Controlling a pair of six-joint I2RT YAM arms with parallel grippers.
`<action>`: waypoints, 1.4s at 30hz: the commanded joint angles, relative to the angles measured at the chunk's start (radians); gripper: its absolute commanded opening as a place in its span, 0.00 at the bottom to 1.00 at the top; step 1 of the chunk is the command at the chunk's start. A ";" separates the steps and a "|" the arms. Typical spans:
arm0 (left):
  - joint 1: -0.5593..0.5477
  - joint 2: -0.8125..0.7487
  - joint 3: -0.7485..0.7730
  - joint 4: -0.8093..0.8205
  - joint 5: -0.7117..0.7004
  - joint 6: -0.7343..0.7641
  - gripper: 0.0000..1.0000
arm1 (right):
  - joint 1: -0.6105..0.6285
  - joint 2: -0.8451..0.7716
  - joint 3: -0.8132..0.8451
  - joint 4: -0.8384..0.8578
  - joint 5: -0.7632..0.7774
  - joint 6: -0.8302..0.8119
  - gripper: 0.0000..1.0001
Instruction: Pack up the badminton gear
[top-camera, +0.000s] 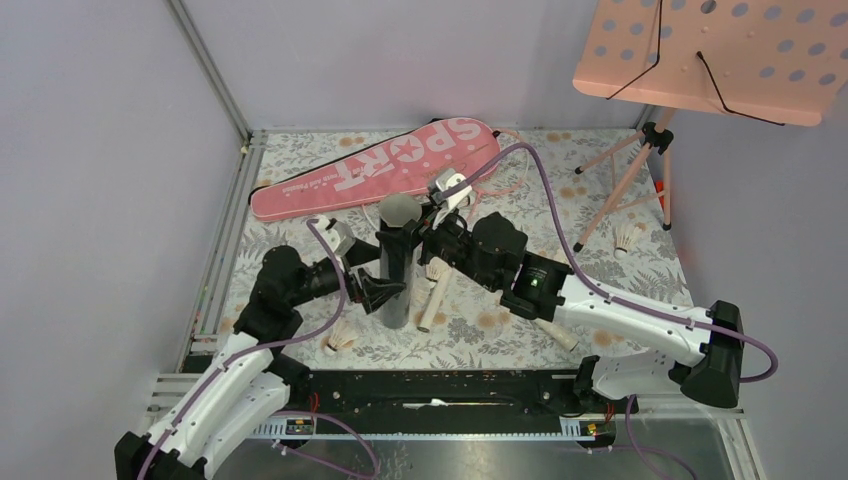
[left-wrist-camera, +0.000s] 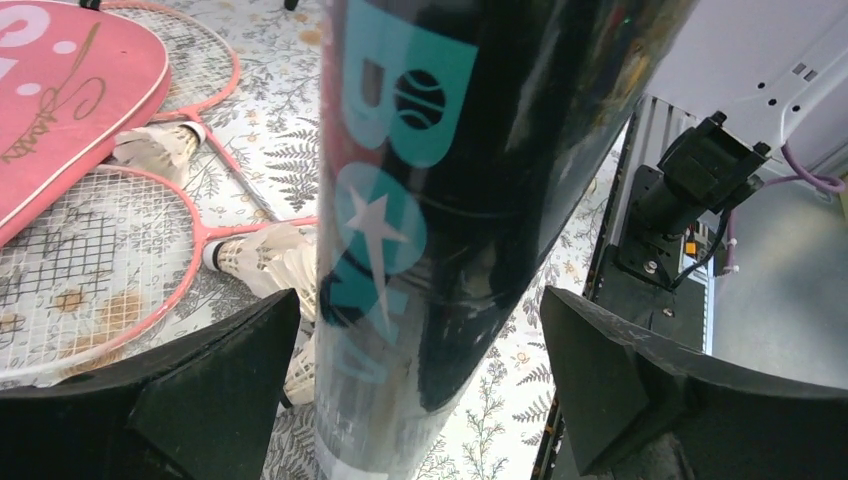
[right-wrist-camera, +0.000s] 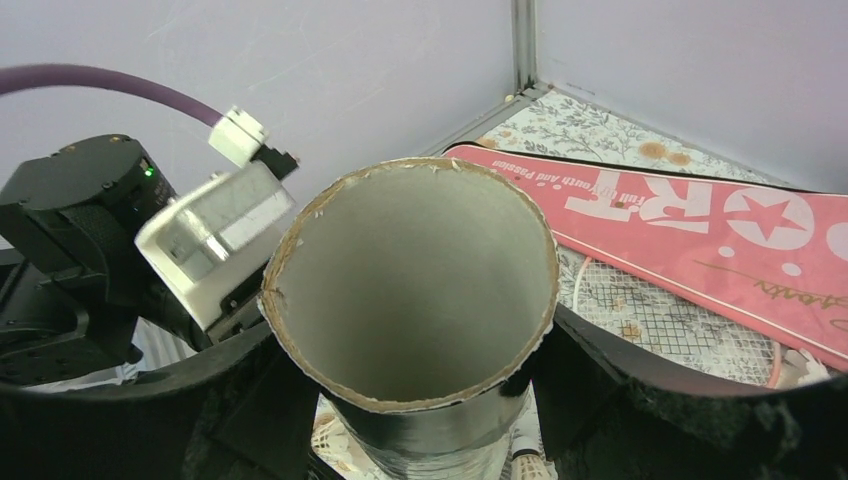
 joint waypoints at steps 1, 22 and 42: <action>-0.035 0.050 0.040 0.074 -0.008 0.055 0.99 | -0.002 0.014 0.060 0.008 -0.023 0.054 0.61; -0.065 0.043 0.098 0.088 -0.338 0.060 0.48 | -0.003 -0.154 -0.014 -0.161 -0.236 0.031 1.00; -0.065 -0.133 0.127 -0.142 -1.384 -0.078 0.41 | 0.046 0.406 -0.142 0.258 -0.581 0.173 0.95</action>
